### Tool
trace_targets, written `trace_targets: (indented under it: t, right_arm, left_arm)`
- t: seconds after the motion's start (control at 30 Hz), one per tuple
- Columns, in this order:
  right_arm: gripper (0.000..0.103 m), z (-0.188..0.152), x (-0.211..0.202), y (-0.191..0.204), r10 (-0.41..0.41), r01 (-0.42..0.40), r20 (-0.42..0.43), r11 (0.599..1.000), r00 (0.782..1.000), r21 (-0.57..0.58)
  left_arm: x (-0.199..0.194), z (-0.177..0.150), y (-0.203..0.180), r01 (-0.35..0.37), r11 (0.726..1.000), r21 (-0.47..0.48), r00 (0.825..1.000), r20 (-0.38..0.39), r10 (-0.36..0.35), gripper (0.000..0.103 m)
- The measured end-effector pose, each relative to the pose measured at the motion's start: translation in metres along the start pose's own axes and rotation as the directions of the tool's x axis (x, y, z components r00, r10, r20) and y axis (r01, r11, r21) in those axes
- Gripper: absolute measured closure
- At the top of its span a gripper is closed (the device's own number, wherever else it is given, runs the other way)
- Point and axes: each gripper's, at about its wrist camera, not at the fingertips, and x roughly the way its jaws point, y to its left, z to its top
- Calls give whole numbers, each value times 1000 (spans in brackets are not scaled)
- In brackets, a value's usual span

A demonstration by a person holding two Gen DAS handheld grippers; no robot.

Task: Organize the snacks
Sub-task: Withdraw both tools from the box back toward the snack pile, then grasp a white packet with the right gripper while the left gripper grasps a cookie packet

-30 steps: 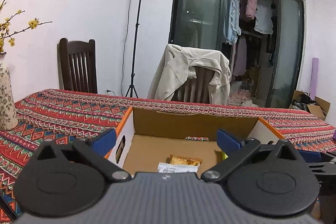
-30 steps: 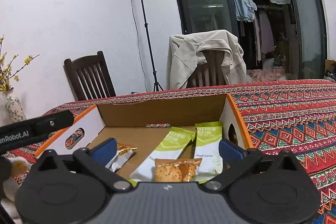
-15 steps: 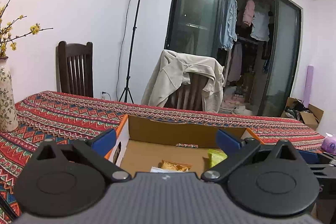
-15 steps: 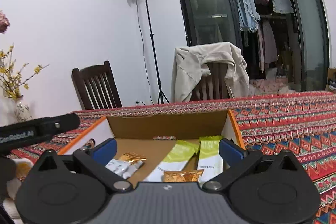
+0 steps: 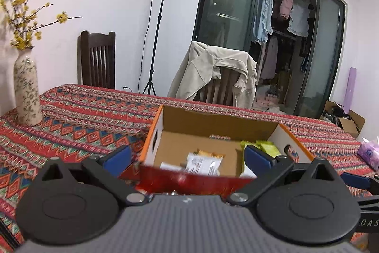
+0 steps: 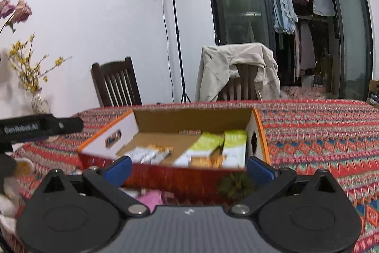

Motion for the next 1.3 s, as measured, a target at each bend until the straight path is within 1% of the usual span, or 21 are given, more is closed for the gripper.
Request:
trace_targets:
  t: [0.17,0.27,0.5,0.67,0.83,1.07,1.17,1.27,1.3]
  right_arm:
    - [0,-27,-15,-1,-3,3,-53,1000,999,1]
    - [0,-40,-22,-2,-2,3,-76,1000,997,10]
    - [0,-64,-32,-3,-5,6,-126,1000,992,10]
    - [0,-70,-36,-1,-12,11,-146,1000,989,-10]
    - [0,-72,-34,10,-10,2,-170,999,985,-52]
    - [1,-74,-32,13,-48,34,-189,996,981,-79]
    - [5,-78,-32,12,-76,58,-207,994,975,-94]
    - [20,-81,-38,14,-101,78,-193,990,976,-121]
    - [29,-81,-40,15,-108,84,-188,988,976,-127]
  left_arm:
    - [-22,-25,15,-4,1000,7,1000,-20,4,0]
    - [-35,-37,24,-3,1000,-7,1000,-15,3,0]
    - [-52,-60,29,13,1000,-20,1000,-22,-14,0]
    - [-53,-64,28,11,1000,-20,999,-34,-12,0]
    - [-53,-68,27,13,1000,-22,999,-42,-14,0]
    - [-55,-72,31,10,1000,-27,999,-52,-12,0]
    - [-56,-75,34,3,999,-33,998,-58,-5,0]
    - [-57,-77,35,1,999,-39,998,-66,-4,0]
    - [-57,-78,35,2,999,-40,998,-69,-5,0]
